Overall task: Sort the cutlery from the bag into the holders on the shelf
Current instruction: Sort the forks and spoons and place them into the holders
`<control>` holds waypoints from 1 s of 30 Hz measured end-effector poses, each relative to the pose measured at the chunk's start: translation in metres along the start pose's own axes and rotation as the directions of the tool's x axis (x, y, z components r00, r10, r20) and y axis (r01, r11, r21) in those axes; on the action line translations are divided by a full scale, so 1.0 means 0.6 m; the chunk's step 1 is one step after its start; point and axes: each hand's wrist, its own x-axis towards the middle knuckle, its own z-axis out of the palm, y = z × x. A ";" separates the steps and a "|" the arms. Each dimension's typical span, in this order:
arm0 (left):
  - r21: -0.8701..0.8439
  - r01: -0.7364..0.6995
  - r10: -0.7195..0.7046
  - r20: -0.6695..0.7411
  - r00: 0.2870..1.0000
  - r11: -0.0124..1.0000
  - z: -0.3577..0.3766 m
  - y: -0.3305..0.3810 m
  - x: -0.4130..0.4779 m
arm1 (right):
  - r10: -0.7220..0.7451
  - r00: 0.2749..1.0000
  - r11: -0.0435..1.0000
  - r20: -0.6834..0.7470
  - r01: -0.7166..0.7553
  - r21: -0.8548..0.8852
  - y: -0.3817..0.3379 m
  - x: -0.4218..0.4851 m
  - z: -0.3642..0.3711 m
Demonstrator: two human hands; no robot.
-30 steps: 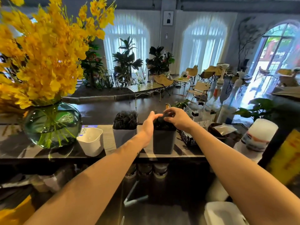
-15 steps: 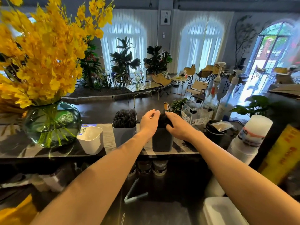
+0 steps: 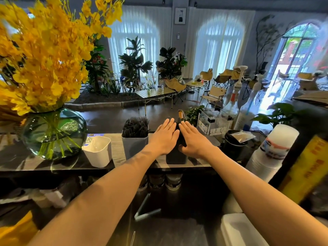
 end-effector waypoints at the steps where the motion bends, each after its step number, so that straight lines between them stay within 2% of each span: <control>1: 0.004 -0.006 0.006 0.019 1.000 1.000 -0.004 0.001 0.002 | -0.002 1.000 1.000 0.003 0.002 0.025 0.001 0.001 -0.005; 3: -0.019 -0.020 0.021 0.032 0.999 1.000 -0.012 0.004 0.008 | 0.004 0.999 0.992 -0.035 0.000 0.123 0.000 0.004 -0.017; 5: -0.017 -0.043 0.042 -0.012 0.999 0.999 -0.018 0.004 0.016 | 0.048 0.993 0.976 -0.107 -0.024 0.218 -0.002 0.011 -0.025; 7: 0.005 -0.037 0.037 -0.025 0.999 0.999 -0.023 -0.003 0.031 | 0.109 0.987 0.965 -0.121 -0.076 0.251 -0.003 0.027 -0.029; 10: -0.014 0.047 -0.046 0.068 0.997 0.999 -0.030 -0.019 0.058 | 0.152 0.988 0.968 -0.041 -0.140 0.207 -0.010 0.054 -0.027; 13: -0.025 0.063 -0.058 0.156 0.986 0.998 -0.024 -0.024 0.074 | 0.153 0.988 0.975 -0.005 -0.150 0.164 -0.010 0.075 -0.020; 21: -0.057 0.052 -0.043 0.148 0.988 0.997 -0.016 -0.033 0.077 | 0.088 0.992 0.995 0.089 -0.092 0.044 -0.012 0.098 -0.036; 25: -0.063 0.050 -0.038 0.177 0.983 0.997 -0.028 -0.028 0.070 | 0.077 0.995 0.996 0.064 -0.080 0.042 -0.010 0.098 -0.026; 27: -0.101 0.064 -0.050 0.138 0.989 0.993 -0.033 -0.026 0.059 | 0.073 0.996 0.997 0.047 -0.074 0.022 -0.016 0.087 -0.030; 30: -0.158 0.043 -0.031 0.074 0.997 0.987 -0.040 -0.029 0.034 | 0.098 0.992 0.993 -0.083 -0.091 0.081 -0.026 0.064 -0.028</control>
